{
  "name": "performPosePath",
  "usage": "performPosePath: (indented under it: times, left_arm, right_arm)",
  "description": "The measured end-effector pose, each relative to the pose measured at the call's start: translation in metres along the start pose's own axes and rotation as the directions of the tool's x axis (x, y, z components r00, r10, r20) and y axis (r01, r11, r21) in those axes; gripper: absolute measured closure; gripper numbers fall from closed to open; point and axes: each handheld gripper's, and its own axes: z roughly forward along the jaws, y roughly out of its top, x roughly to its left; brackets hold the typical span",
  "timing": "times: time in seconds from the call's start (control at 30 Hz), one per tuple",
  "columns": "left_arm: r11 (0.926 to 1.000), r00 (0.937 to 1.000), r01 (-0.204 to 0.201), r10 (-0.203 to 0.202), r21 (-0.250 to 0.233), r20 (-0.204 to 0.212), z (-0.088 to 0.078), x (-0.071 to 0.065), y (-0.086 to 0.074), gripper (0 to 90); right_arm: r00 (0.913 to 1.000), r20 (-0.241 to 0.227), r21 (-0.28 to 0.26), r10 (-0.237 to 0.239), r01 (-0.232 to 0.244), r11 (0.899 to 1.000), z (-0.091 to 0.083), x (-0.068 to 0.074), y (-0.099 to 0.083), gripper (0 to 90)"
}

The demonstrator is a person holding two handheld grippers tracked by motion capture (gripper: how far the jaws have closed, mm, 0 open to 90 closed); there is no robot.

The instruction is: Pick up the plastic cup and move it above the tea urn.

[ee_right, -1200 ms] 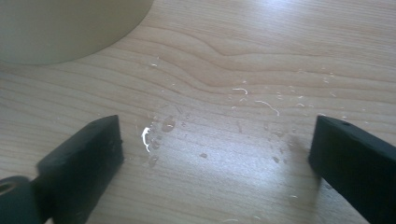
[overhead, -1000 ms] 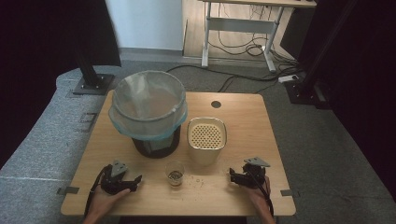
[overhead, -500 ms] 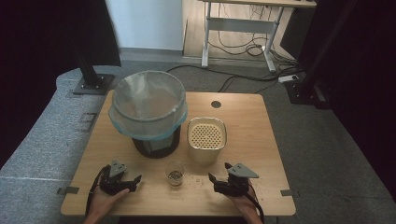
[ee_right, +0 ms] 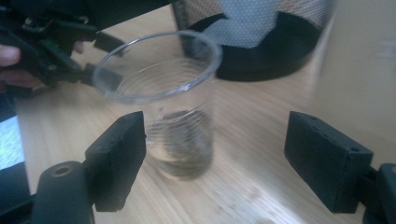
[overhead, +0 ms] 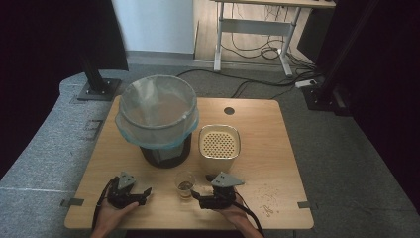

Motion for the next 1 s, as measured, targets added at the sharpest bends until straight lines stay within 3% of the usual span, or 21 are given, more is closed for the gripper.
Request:
performPosePath:
  times: [0.1, 0.33, 0.5, 0.7, 1.0]
  left_arm:
    - [1.0, 1.0, 0.002, -0.002, 0.0, -0.002, 0.0, 0.001, 0.0, 14.3]
    - [1.0, 1.0, 0.002, -0.002, 0.003, 0.0, -0.001, 0.002, -0.001, 14.3]
    - [1.0, 1.0, 0.001, -0.001, 0.009, 0.0, 0.0, 0.002, -0.001, 14.3]
    - [0.9999, 1.0, -0.001, 0.001, 0.012, 0.0, 0.0, 0.002, -0.001, 14.3]
    - [0.9999, 1.0, 0.0, 0.0, 0.011, 0.0, 0.0, 0.003, -0.001, 14.3]
  right_arm:
    - [0.9997, -0.021, 0.011, -0.015, 0.015, 1.0, 0.008, 0.005, 0.001, 20.0]
    - [0.9956, -0.073, 0.037, -0.059, 0.062, 0.997, 0.044, 0.02, 0.007, 19.7]
    - [0.9938, -0.071, 0.051, -0.085, 0.089, 0.995, 0.06, 0.026, 0.007, 22.2]
    - [0.9933, -0.043, 0.045, -0.108, 0.11, 0.993, 0.067, 0.026, 0.006, 32.0]
    - [0.9926, -0.017, 0.032, -0.12, 0.121, 0.992, 0.062, 0.023, 0.007, 37.8]
